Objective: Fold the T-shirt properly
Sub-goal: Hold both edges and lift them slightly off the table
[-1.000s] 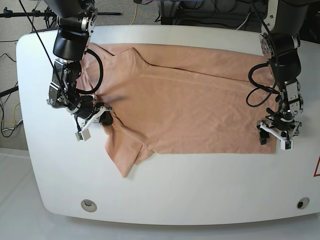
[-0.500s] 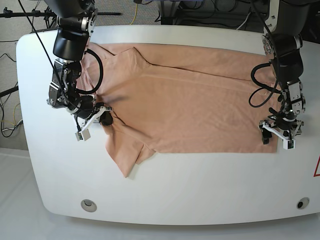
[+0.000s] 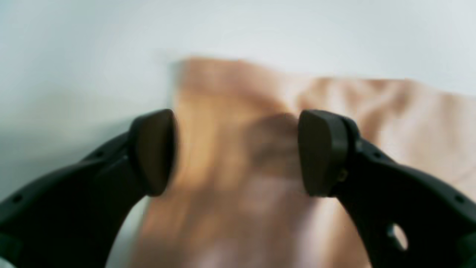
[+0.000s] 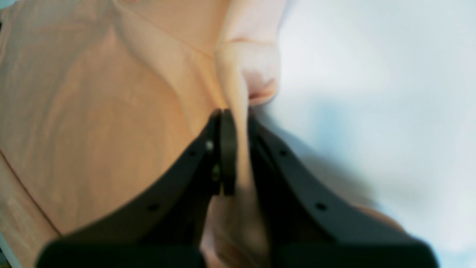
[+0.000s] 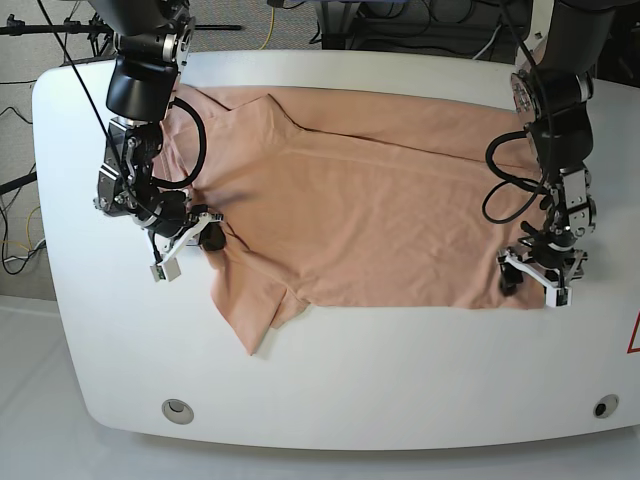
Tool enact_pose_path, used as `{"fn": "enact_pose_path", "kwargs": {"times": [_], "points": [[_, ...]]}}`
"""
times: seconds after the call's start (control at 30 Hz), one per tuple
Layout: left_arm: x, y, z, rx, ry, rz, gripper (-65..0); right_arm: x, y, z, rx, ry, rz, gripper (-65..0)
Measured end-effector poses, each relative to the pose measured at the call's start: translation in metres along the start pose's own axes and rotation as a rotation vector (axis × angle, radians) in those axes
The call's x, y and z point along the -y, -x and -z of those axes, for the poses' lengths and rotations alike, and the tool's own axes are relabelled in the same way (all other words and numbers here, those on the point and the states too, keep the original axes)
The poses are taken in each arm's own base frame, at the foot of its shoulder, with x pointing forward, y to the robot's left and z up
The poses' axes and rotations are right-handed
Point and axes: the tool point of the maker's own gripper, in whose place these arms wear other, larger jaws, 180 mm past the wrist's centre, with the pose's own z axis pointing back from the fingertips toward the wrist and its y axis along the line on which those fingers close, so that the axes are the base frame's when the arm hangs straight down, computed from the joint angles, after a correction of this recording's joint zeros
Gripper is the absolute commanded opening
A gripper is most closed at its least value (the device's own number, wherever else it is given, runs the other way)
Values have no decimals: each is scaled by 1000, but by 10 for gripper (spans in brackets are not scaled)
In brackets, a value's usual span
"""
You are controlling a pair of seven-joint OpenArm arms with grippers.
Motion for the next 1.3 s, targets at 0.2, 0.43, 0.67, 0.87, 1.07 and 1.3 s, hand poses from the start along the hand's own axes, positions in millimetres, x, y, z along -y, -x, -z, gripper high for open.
{"fn": "enact_pose_path", "kwargs": {"times": [0.2,0.43,0.67,0.87,1.07,1.3], "points": [[16,0,3,-4,39,-9,-176,0,0,0,0,0,0,-650],[28,0,4,-4,96,-6,-206,0,0,0,0,0,0,-650],[48,2,1,-8,202,-13,-553,0,0,0,0,0,0,-650],[55,6,-1,-16,242,-19,-599,0,0,0,0,0,0,-650],[59,6,-3,-8,265,-19,-623,0,0,0,0,0,0,-650],[56,7,-5,14,261,-48,-624,0,0,0,-1,0,0,-650]]}}
